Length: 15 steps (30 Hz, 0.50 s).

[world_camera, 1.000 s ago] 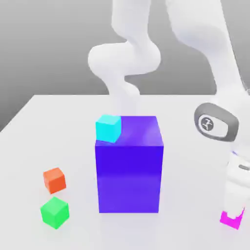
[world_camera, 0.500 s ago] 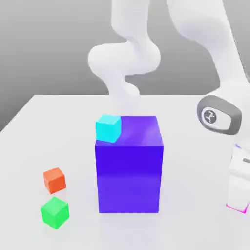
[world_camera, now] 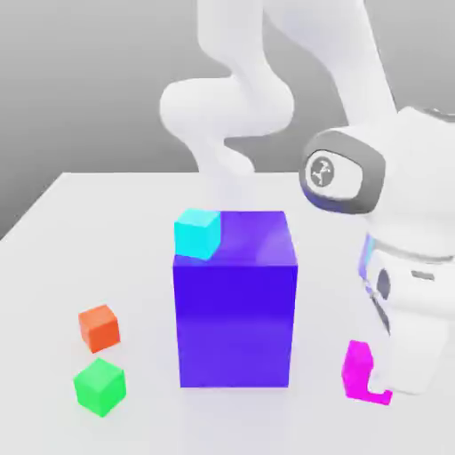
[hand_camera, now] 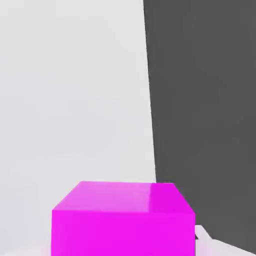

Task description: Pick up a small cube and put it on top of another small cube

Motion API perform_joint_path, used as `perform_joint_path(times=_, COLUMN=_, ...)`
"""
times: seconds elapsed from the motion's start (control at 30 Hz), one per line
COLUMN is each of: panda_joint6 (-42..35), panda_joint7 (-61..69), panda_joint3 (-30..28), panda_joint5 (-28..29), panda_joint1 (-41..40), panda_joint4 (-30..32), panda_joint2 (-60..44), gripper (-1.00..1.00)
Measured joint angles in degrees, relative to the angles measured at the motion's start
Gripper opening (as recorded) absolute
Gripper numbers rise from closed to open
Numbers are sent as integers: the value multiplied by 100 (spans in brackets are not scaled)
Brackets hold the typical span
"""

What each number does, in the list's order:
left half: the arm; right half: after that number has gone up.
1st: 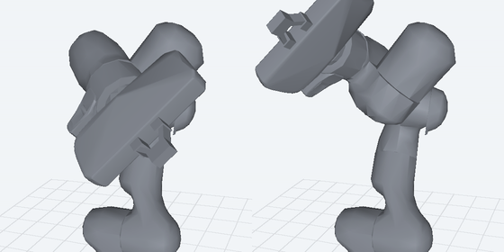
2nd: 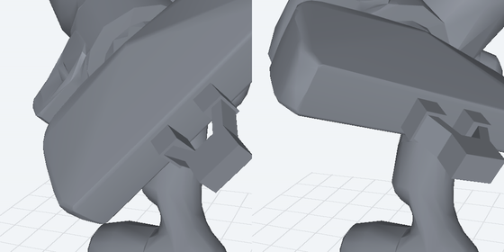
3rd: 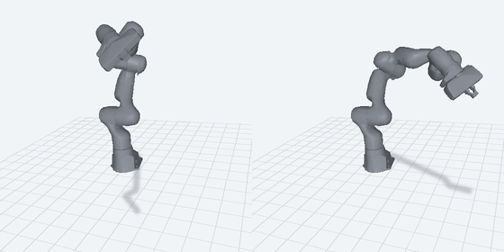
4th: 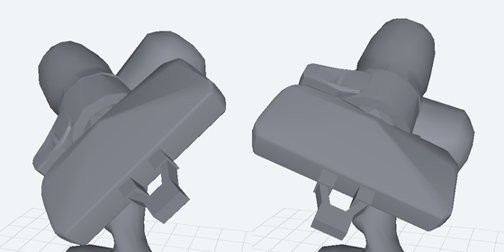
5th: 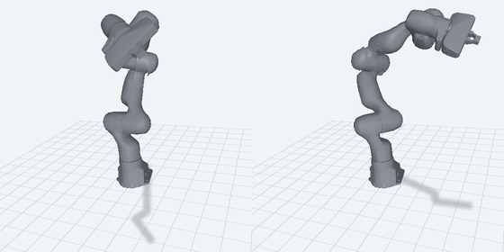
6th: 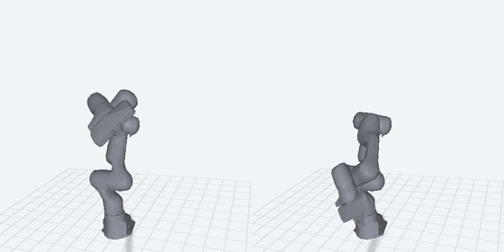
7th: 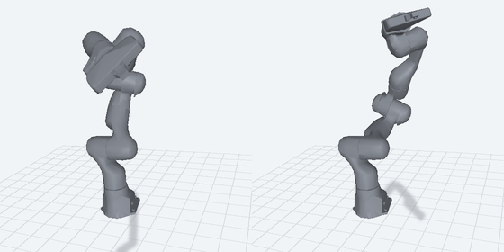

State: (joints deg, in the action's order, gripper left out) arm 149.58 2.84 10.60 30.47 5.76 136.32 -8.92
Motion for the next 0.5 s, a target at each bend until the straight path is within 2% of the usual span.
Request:
perform_joint_path(times=0.27, panda_joint6=-120, panda_joint7=2115, panda_joint3=-231, panda_joint5=199, panda_joint1=-624, panda_joint4=44, panda_joint2=545, gripper=-100)
perform_joint_path(times=0.5, panda_joint6=-135, panda_joint7=4135, panda_joint3=-462, panda_joint5=119, panda_joint1=-1098, panda_joint4=108, panda_joint2=957, gripper=-100)
